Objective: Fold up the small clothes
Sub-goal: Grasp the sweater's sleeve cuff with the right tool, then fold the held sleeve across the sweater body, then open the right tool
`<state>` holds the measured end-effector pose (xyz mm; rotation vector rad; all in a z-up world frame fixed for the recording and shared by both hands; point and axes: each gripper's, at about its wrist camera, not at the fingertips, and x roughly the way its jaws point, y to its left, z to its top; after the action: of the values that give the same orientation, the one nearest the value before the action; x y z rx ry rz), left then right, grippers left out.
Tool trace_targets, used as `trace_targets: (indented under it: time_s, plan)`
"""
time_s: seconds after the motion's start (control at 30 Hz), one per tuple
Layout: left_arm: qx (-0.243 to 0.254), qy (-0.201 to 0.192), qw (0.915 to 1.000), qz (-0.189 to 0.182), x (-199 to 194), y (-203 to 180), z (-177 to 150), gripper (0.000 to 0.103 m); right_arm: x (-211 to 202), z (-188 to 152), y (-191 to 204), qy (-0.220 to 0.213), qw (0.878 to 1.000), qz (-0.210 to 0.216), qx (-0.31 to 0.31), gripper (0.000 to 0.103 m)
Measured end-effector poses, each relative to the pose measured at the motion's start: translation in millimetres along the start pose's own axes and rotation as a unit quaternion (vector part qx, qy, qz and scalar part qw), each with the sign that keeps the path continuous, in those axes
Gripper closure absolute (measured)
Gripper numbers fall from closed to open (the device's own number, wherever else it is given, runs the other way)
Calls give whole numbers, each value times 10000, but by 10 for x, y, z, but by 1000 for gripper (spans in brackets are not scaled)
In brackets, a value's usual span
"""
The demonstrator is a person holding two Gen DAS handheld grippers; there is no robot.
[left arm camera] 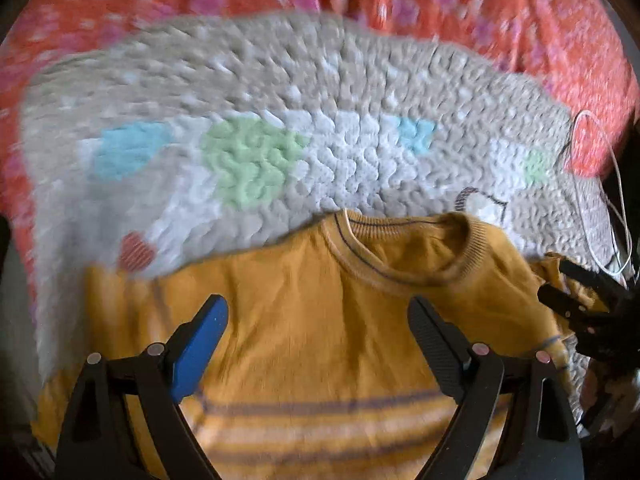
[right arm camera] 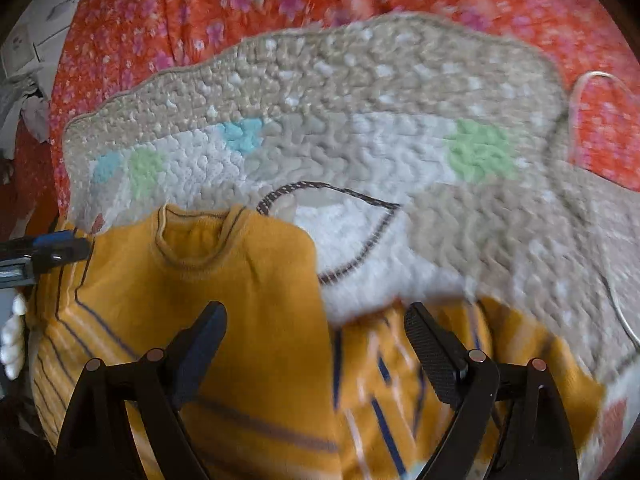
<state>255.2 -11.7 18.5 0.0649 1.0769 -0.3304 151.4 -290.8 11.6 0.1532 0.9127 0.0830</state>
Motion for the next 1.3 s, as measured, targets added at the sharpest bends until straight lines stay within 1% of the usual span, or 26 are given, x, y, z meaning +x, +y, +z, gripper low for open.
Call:
trace_targets:
  time_s: [0.1,0.17,0.2,0.23,0.27,0.3,0.33,0.37,0.4,0.5,0.6,0.67,0.7,0.73,0.8,0.83,0.87,0.9,0.93,0.97,1.0,1.07,1.13,1.17,1.23,1.3]
  plan:
    - [87,316,9993,-169,337,15,141,12,287,158,58,270,9996,120,-36,10]
    - [130,592,9978,-253,530,-17,134,12,433,205,99,469,9985,276,-53,12]
    - [218,741,9968,-227,623,-62,106,13,498,211,131,580,9977,346,-96,35]
    - [386,945,9946,-197,711,-138,53,19,552,207,179,697,9966,392,-181,57]
    - [534,1008,9934,-130,738,-209,4,33,584,199,231,798,9955,422,-279,77]
    - [631,884,9940,-94,695,-265,-20,39,569,204,261,747,9958,409,-330,85]
    - [658,837,9941,-193,651,-305,-33,76,523,215,299,647,9962,416,-403,86]
    - [616,855,9943,-181,625,-330,-28,94,491,250,313,581,9964,444,-435,87]
    - [561,810,9951,-48,598,-341,0,96,450,284,317,490,9969,443,-429,88]
    - [345,656,9972,51,570,-332,156,98,361,476,279,259,9985,386,-287,89]
    - [78,468,9987,177,589,-329,434,103,413,727,277,182,9993,200,-248,91]
    - [-33,393,9987,319,629,-341,605,103,513,873,302,195,9995,87,-251,91]
    - [-55,335,9981,505,654,-357,674,103,574,921,327,190,9994,-17,-277,92]
    - [-75,322,9973,654,677,-372,707,103,655,945,347,184,9990,-250,-329,92]
    - [-104,309,9973,665,659,-396,703,103,781,935,343,316,9981,-407,-352,91]
    - [-107,254,9978,595,609,-419,667,103,800,906,302,410,9984,-273,-292,90]
    - [-85,170,9985,510,521,-455,612,102,732,878,249,350,9990,-174,-205,85]
    - [-6,94,9988,476,419,-497,549,100,630,848,192,255,9995,-109,-136,75]
    - [94,-4,9987,503,284,-525,446,92,421,791,70,89,9999,-78,-50,66]
    - [187,-120,9983,533,143,-563,320,80,255,730,-36,-21,9999,-124,0,44]
    - [238,-259,9981,510,-32,-580,182,67,91,655,-162,-118,9997,-225,25,28]
    - [173,-454,9981,390,-321,-564,-72,57,-285,365,-436,-254,9966,-787,-27,25]
    - [-62,-500,9985,204,-543,-501,-373,54,-521,34,-753,-115,9903,-1385,-87,25]
    - [-186,-479,9986,150,-576,-512,-444,52,-582,-91,-844,-40,9890,-1477,-29,25]
    - [-531,-310,9981,24,-663,-485,-784,52,-665,-399,-1033,174,9876,-1547,219,25]
    - [-705,-195,9973,70,-717,-422,-1091,52,-632,-562,-1052,258,9854,-1663,256,25]
